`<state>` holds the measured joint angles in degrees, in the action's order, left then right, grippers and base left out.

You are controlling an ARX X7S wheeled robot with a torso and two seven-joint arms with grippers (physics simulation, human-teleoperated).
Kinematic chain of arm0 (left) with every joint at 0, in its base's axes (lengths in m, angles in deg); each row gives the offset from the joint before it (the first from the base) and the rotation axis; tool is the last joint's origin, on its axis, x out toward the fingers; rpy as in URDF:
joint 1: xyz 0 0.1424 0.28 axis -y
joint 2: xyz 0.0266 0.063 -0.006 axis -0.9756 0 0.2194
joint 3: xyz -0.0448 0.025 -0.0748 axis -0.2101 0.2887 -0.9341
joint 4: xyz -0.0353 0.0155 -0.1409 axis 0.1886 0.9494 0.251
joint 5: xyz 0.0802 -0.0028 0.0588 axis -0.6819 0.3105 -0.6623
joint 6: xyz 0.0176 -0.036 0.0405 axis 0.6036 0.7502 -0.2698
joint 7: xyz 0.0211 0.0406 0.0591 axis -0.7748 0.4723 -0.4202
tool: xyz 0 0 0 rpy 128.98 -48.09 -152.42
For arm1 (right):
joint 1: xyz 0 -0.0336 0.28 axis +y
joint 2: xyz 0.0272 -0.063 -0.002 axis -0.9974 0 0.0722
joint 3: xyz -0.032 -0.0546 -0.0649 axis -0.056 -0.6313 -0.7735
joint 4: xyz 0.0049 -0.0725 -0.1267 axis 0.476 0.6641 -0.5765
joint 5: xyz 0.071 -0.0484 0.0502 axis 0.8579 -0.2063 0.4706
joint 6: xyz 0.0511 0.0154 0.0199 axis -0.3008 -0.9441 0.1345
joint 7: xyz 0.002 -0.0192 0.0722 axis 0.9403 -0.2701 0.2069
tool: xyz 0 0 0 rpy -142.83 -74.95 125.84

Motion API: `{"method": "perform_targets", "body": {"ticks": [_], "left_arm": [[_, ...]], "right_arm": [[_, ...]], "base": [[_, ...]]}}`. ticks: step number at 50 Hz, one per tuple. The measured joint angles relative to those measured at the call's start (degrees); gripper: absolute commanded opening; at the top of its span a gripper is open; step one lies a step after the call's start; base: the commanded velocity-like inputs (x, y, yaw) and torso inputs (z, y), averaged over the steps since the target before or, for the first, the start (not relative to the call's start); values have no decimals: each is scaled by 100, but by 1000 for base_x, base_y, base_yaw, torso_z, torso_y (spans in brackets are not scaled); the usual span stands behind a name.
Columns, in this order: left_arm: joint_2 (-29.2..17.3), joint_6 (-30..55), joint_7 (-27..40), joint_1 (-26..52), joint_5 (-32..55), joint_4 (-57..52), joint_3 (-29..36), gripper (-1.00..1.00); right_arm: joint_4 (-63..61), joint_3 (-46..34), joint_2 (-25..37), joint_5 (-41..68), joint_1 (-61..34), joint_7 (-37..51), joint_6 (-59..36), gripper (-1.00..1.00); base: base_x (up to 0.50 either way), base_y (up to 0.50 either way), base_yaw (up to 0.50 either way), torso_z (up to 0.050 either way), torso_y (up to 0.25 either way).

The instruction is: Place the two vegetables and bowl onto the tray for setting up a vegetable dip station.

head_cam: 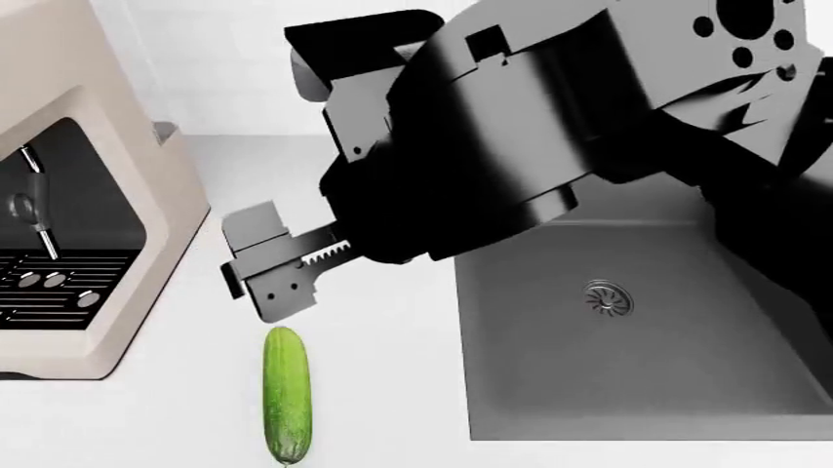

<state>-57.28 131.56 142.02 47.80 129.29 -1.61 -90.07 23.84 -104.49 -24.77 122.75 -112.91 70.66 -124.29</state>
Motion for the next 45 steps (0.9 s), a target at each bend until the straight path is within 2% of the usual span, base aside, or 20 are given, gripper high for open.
{"method": "perform_targets", "body": {"ticks": [19,36,45], "left_arm": [[125,116,-3,-175,58,0,-205,100],[259,215,-6,-205,82,0,-257,100],[274,215,-12,-293,113,1,-383,100]], "right_arm": [[291,105,-317,-224,17,-366,21,100],[1197,34,-992,-1028,190,-1299,-166,100],[1300,-76,-1161,-1194,303,-1513,-59,100]], "base": [[0,0,0,0,0],[0,0,0,0,0],[0,0,0,0,0]]}}
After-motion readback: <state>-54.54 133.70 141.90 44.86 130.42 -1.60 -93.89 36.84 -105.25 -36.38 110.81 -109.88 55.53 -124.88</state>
